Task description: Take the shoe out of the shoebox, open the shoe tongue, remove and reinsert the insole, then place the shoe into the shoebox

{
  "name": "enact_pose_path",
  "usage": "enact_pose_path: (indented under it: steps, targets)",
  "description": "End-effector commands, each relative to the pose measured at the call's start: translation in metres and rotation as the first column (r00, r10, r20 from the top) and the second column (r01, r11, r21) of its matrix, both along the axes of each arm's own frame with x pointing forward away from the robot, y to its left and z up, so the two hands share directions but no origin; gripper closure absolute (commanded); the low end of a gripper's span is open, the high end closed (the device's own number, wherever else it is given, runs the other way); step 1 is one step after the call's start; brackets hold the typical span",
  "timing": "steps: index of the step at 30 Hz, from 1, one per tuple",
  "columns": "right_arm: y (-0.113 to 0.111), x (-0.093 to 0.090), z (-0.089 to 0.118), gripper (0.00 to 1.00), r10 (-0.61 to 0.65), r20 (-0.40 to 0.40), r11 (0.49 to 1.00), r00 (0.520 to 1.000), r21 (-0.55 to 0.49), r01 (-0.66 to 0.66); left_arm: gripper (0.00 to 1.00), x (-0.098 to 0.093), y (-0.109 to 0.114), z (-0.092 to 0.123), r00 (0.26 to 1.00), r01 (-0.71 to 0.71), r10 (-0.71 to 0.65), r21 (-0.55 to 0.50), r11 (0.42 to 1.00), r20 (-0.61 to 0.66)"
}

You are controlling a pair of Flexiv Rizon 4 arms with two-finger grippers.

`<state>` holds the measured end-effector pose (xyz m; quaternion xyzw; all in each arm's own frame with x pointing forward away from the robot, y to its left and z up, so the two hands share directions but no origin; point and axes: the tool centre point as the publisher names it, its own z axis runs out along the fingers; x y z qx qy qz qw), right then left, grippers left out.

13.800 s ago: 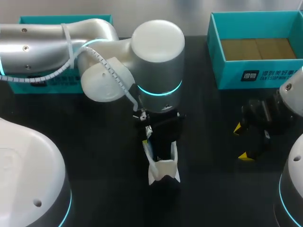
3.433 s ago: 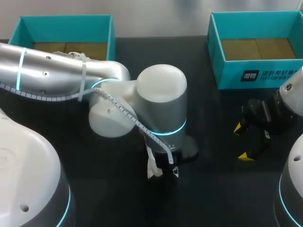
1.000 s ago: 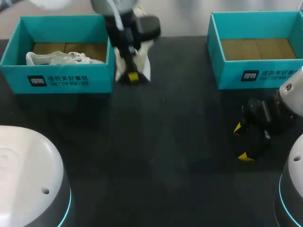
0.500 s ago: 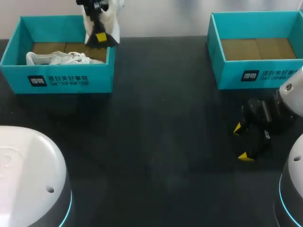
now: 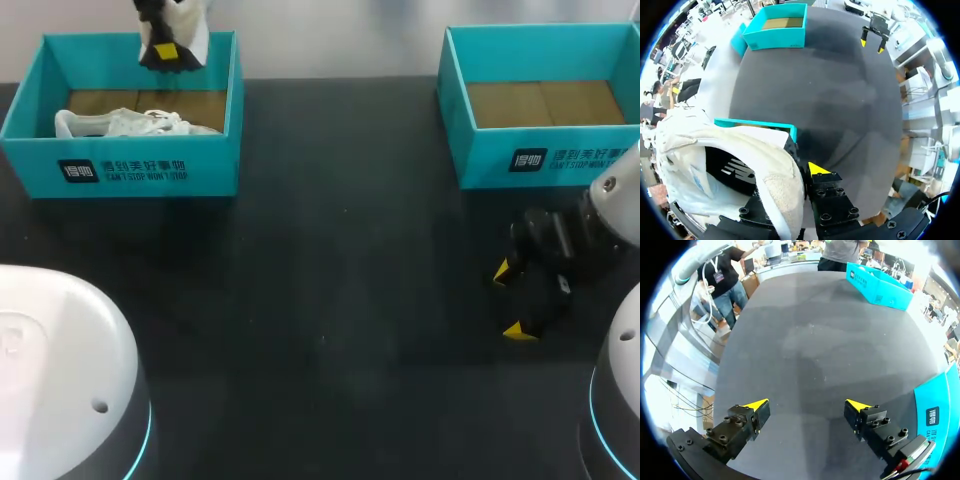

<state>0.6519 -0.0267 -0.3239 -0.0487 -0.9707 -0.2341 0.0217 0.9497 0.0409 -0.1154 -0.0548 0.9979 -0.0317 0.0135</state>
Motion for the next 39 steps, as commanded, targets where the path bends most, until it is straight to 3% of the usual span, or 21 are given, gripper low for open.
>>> enact_pose_path:
  steps: [1,15,21,29,32,39]
  targets:
    - [0.001,0.0,0.0,0.0,-0.001,0.0,1.0,1.0,-0.003,0.001,1.0,0.01,0.001,0.003,1.0,0.002,-0.002,-0.002,1.0,-0.02]
    - [0.001,0.0,0.0,0.0,-0.001,0.0,1.0,1.0,-0.003,0.001,1.0,0.01,0.001,0.003,1.0,0.002,-0.002,-0.002,1.0,-0.02]
    - [0.001,0.0,0.0,0.0,-0.001,0.0,1.0,1.0,-0.003,0.001,1.0,0.068,0.05,-0.012,0.997,-0.07,0.07,-0.009,0.997,-0.039]
    - [0.001,0.0,0.0,0.0,-0.001,0.0,1.0,1.0,-0.003,0.001,1.0,0.127,0.107,-0.031,0.997,-0.074,0.076,0.062,0.995,-0.022]
    - [0.001,0.0,0.0,0.0,-0.001,0.0,1.0,1.0,-0.003,0.001,1.0,0.142,0.123,-0.034,0.999,-0.042,0.044,0.062,0.997,-0.028]
    - [0.001,0.0,0.0,0.0,-0.001,0.0,1.0,1.0,-0.003,0.001,1.0,0.154,0.155,-0.043,0.999,0.019,-0.018,0.019,1.0,-0.03]
